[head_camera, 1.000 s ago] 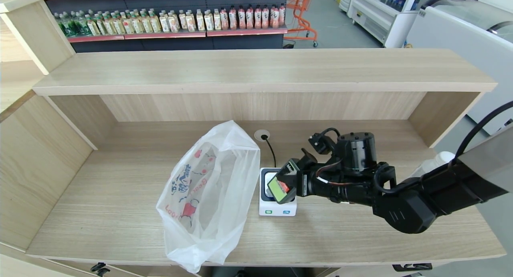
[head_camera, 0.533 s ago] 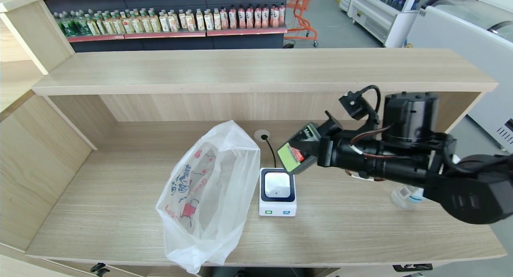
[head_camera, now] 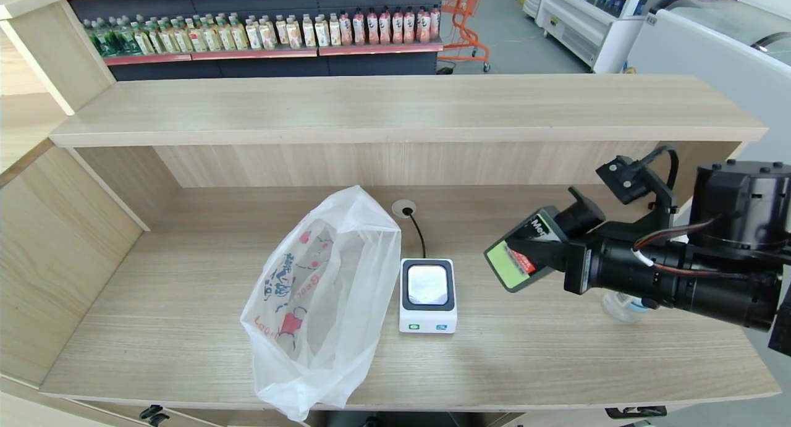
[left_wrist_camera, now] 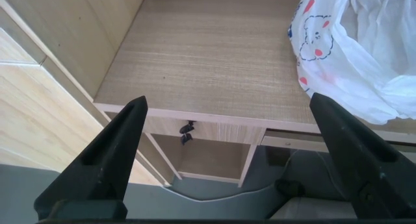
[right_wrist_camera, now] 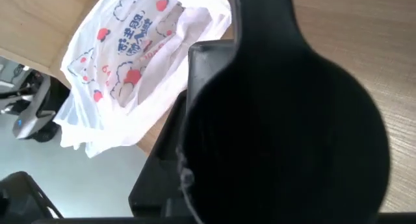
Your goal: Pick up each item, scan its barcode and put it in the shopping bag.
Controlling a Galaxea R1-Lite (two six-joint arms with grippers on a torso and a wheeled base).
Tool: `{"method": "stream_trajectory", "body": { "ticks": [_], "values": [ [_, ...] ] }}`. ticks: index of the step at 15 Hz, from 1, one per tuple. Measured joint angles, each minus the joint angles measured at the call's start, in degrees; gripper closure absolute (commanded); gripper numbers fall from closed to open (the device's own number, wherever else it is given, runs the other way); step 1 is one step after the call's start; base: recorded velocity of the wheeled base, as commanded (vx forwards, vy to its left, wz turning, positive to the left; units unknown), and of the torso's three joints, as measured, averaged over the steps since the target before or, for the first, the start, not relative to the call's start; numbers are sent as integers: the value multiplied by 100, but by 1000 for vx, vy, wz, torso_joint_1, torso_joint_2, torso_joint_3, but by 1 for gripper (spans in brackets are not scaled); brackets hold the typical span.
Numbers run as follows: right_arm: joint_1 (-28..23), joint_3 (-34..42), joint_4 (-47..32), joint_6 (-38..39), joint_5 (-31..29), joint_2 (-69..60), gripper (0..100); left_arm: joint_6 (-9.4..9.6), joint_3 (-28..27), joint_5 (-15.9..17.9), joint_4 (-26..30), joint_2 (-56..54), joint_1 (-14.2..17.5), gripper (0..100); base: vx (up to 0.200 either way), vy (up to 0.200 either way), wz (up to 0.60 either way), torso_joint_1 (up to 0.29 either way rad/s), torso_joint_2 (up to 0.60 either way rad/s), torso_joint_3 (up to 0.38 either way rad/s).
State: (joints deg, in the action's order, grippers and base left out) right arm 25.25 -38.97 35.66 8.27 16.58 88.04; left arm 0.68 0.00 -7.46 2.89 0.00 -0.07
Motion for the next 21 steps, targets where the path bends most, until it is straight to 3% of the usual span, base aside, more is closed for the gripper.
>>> {"method": "stream_trajectory", "body": {
  "ticks": [8,12,17,21],
  "values": [
    [72,-151,-29,1517,115,-144,100,5,0,2,0,0,2,0,-200,200,0,1,0,3],
    [156,-284,0,1568,83,132,100,7,0,0,0,0,-2,0,0,0,0,0,0,0],
    [135,-678,6,1506,50,556,100,7,0,0,1,0,7,0,0,120,0,4,0,2],
    [134,-1262,6,1056,22,1172,100,2,0,0,1,0,7,0,0,0,0,0,0,0]
  ]
}}
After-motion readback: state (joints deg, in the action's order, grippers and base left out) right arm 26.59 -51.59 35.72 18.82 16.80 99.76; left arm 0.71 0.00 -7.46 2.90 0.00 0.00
